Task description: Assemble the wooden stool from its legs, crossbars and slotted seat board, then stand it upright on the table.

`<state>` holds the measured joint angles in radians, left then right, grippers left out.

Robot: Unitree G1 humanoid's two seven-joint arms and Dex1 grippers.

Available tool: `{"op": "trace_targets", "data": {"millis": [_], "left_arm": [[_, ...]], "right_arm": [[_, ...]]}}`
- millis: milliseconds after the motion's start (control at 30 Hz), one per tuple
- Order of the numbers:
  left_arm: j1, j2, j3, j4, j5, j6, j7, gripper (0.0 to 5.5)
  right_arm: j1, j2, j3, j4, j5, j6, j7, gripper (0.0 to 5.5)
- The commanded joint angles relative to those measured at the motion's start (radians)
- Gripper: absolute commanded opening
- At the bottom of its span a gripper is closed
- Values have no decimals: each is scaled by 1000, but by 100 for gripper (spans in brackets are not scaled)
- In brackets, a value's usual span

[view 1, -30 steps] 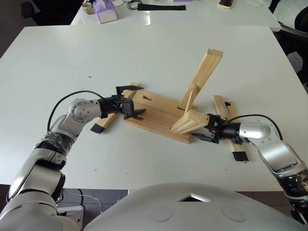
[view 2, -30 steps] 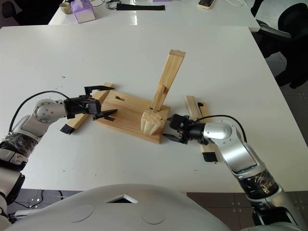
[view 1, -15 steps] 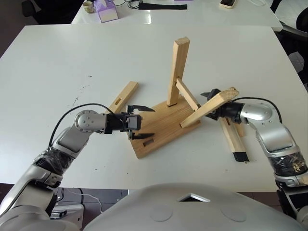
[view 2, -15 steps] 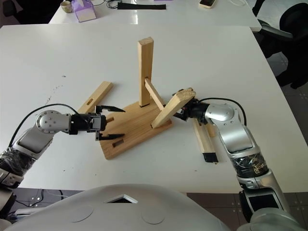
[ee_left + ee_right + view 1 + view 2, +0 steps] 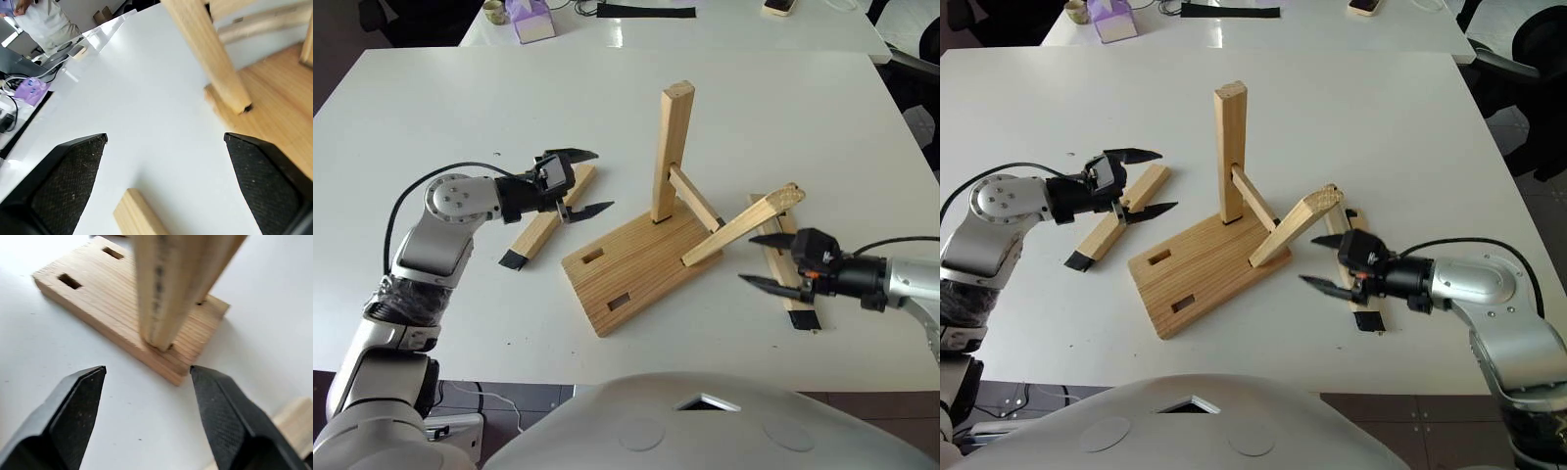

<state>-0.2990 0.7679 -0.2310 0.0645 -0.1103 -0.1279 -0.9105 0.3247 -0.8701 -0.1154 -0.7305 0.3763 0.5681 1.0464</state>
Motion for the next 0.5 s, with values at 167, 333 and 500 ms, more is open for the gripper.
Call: {"op": "trace_targets", "data": {"millis": [167,333,500], "left_arm": [[-32,32,-208,336,426,-522,45,443],[7,29,-214,326,346,-562,-11,443],[89,46,-213,214,284,-517,-45,443]], "right_arm": [[-78,75,367,86,-195,-33,-131,317],[-175,140,435,259,-321,-118,-230,317],[-257,206,413,411,-376,-172,-324,317]]}}
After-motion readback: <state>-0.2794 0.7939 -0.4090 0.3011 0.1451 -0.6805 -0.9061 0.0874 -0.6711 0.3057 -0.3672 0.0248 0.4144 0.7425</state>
